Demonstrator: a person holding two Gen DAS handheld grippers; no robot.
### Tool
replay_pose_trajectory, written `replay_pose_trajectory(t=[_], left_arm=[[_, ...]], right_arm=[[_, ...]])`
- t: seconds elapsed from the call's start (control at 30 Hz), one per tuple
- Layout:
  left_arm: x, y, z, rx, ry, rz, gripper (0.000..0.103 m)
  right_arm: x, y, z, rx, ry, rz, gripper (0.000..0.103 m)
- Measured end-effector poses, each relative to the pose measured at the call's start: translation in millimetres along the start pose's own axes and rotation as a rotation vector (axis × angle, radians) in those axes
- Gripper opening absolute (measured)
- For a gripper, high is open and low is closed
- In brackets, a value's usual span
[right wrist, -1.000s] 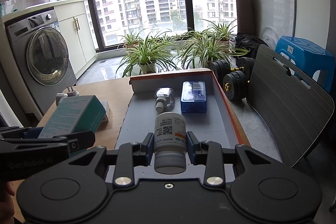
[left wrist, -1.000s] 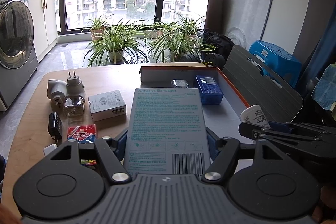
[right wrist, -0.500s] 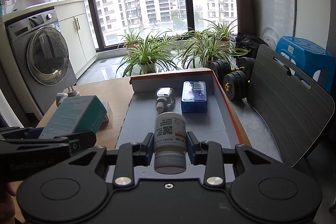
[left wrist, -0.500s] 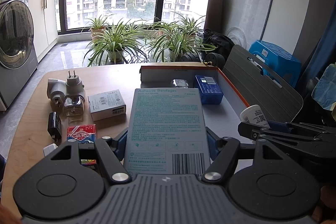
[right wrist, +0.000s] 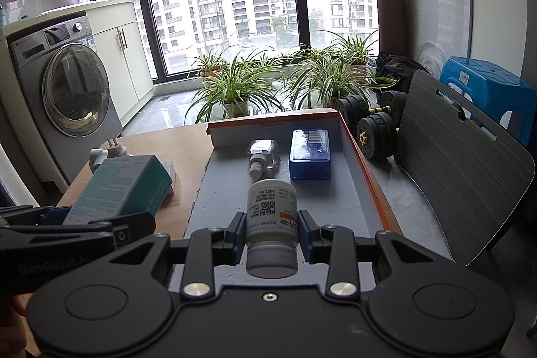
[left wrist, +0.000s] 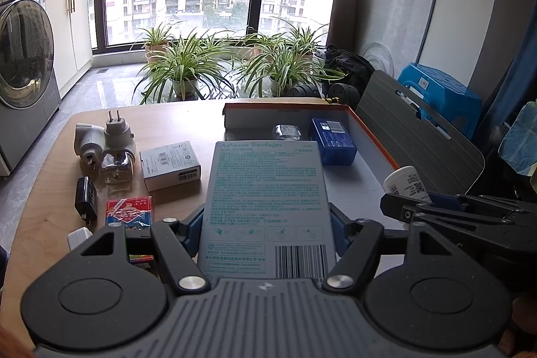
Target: Organize rigid objects
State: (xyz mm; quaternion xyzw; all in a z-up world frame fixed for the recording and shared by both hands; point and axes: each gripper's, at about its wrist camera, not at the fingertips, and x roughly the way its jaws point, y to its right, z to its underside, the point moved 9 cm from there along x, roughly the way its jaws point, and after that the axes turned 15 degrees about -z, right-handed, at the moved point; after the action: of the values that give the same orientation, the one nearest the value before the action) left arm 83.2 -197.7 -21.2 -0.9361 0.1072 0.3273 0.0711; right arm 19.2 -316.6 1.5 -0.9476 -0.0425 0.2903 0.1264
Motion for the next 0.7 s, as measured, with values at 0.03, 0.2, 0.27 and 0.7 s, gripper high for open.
replay_pose_trajectory(t=[0.03, 0.2, 0.27, 0.7], left_arm=[[0.2, 0.1, 0.3, 0.001, 0.000, 0.000, 0.072], [0.9, 1.0, 1.3, 0.002, -0.003, 0.000, 0.072], [1.5, 1.5, 2.2, 0.004, -0.005, 0.000, 0.072], [4.2, 3.6, 3.7, 0.001, -0.017, 0.004, 0.072]], right_arm=[[0.6, 0.3, 0.2, 0.000, 0.000, 0.000, 0.041], [1.4, 0.5, 0.7, 0.002, 0.000, 0.001, 0.041], [1.9, 0.9, 1.4, 0.002, -0.001, 0.001, 0.041], [5.5, 3.6, 5.6, 0.006, -0.004, 0.000, 0.041]])
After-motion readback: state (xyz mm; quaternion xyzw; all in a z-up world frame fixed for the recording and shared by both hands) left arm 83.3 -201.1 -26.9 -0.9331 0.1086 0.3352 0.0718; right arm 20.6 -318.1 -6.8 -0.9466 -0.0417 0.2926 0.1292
